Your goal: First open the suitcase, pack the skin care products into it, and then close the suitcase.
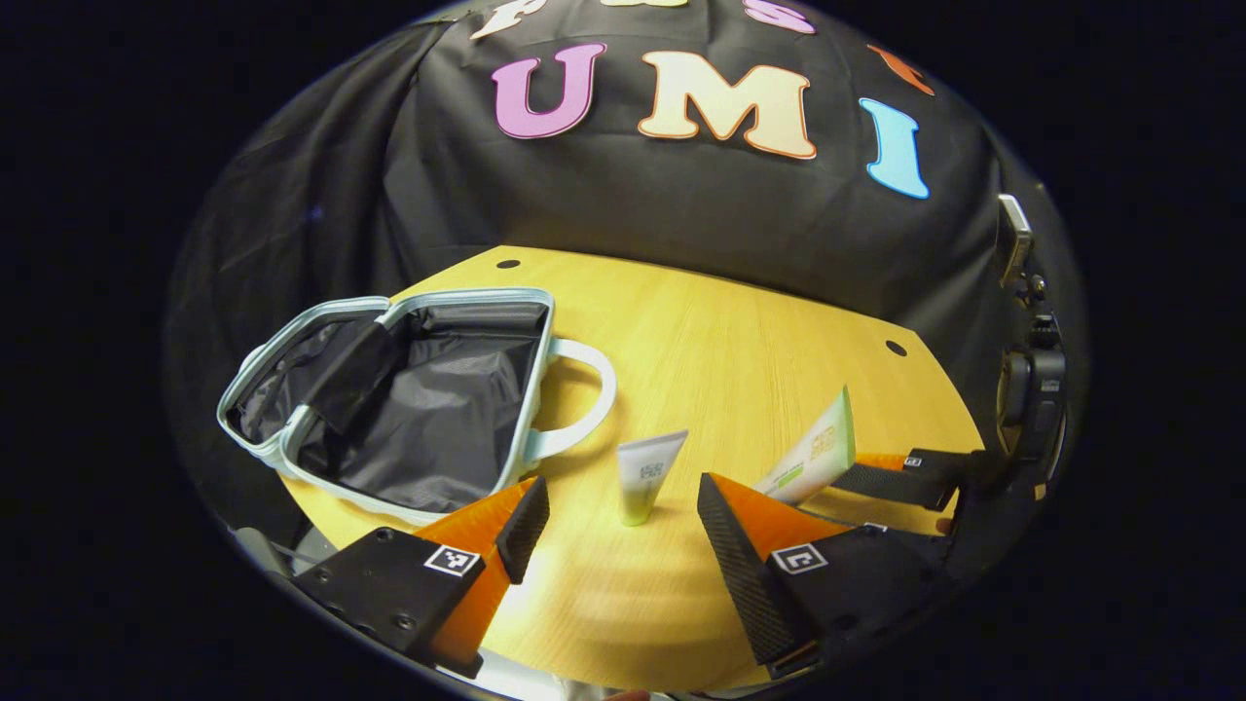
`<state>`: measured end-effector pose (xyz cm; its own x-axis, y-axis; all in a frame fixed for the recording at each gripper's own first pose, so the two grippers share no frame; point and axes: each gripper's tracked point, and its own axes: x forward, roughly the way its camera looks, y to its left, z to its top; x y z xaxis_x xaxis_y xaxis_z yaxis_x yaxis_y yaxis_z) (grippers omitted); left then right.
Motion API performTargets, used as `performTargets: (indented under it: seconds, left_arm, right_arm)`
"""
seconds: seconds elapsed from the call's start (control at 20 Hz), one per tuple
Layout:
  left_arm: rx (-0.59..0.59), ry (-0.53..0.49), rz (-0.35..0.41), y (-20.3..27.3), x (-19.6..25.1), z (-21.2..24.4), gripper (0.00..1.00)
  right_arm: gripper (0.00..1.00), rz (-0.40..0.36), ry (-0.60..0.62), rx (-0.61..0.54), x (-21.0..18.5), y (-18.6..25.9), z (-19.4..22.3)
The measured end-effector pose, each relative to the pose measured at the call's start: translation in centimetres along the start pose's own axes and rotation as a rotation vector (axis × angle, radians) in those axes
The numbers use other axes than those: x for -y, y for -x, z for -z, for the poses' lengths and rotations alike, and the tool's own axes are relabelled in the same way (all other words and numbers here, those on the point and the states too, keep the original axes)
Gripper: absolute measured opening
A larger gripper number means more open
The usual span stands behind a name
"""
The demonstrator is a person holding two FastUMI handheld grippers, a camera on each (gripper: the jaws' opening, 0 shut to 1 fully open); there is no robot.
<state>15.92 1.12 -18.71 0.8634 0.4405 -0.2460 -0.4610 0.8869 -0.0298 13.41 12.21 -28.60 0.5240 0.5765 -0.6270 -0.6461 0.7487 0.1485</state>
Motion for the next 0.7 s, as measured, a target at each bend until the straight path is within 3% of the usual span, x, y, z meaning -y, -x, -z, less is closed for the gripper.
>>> performTargets:
  seconds: [0.2, 0.4, 0.45, 0.6, 0.7]
  left_arm:
    - [-0.010, 0.007, 0.006, -2.7, 0.3, 0.5, 0.90]
    - [-0.017, 0.018, 0.044, -4.0, 1.1, 0.7, 0.78]
    - [-0.020, 0.014, 0.054, -4.2, 1.2, 0.8, 0.70]
    - [-0.034, -0.023, 0.044, -4.7, 1.2, 1.1, 0.30]
    - [-0.030, -0.032, 0.044, -4.8, 1.5, 1.0, 0.18]
  right_arm:
    - [0.96, -0.001, -0.008, -0.007, 0.1, -0.3, 0.2]
    - [0.95, -0.015, -0.003, -0.043, -0.1, -0.7, 1.0]
    - [0.95, -0.024, -0.006, -0.049, -0.4, -0.8, 1.0]
    - [0.95, -0.036, 0.009, -0.064, -0.9, -1.2, 1.5]
    - [0.95, -0.039, 0.020, -0.076, -1.0, -1.1, 1.7]
